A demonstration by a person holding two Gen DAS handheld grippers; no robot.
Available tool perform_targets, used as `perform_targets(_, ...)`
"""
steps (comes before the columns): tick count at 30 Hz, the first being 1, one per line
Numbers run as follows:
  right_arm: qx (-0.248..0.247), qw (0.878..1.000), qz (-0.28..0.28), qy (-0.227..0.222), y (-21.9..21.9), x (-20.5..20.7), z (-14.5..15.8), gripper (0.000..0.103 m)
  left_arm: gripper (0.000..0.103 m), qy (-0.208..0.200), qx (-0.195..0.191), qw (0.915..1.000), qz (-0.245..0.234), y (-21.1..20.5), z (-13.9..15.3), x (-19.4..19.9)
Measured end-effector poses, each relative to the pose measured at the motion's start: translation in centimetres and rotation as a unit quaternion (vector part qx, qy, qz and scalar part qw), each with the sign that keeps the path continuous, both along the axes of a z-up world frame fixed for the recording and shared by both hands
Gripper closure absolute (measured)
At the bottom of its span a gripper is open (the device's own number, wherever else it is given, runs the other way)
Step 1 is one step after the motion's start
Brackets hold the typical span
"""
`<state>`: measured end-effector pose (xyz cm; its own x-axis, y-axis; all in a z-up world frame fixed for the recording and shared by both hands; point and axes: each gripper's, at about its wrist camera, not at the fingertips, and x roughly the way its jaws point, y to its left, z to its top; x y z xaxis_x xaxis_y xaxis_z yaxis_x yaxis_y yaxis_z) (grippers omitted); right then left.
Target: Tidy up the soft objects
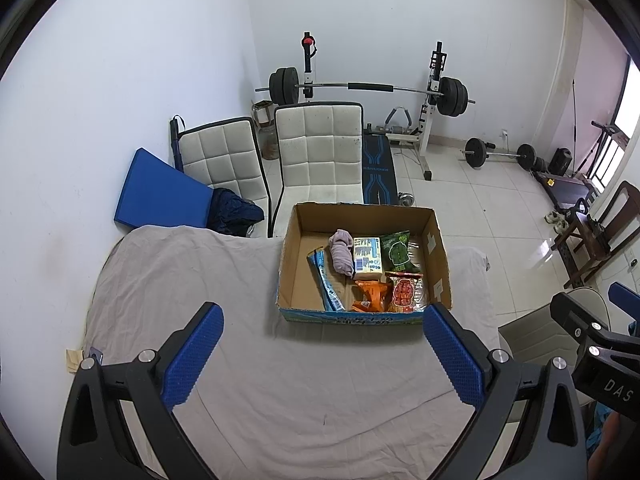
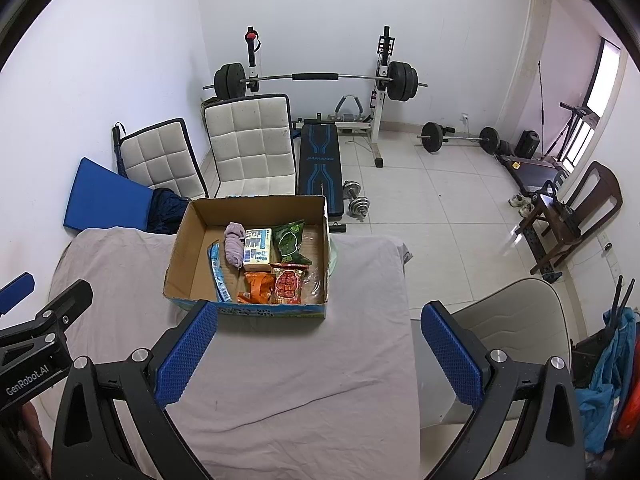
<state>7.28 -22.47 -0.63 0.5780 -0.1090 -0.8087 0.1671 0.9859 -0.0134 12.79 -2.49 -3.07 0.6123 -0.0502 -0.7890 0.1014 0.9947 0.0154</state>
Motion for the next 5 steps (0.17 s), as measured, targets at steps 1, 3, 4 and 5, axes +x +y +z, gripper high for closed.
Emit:
perform_targets(1,0.000,1.000,0.000,0.000,0.01,-0.04,-0.05,0.000,0.001,0.000,0.000,1.0000,0.000,0.02,0.01,-0.01)
perform_targets(3,0.000,1.000,0.000,0.000,-0.03,0.06,0.06,0.000,0.001,0.000,0.000,1.0000,0.000,0.03,0.00,-0.02)
perform_targets(4,0.000,1.000,0.000,0.000,-0.02,0.07,0.07,0.000,0.001,0.001,-0.001,1.0000,0.000,0.03,0.01,-0.02)
perform_targets(5,-0.001,1.000,0.000,0.000,-0.01,0.09,0.07,0.000,0.001,0.000,0.000,1.0000,0.000,0.02,0.02,-0.03)
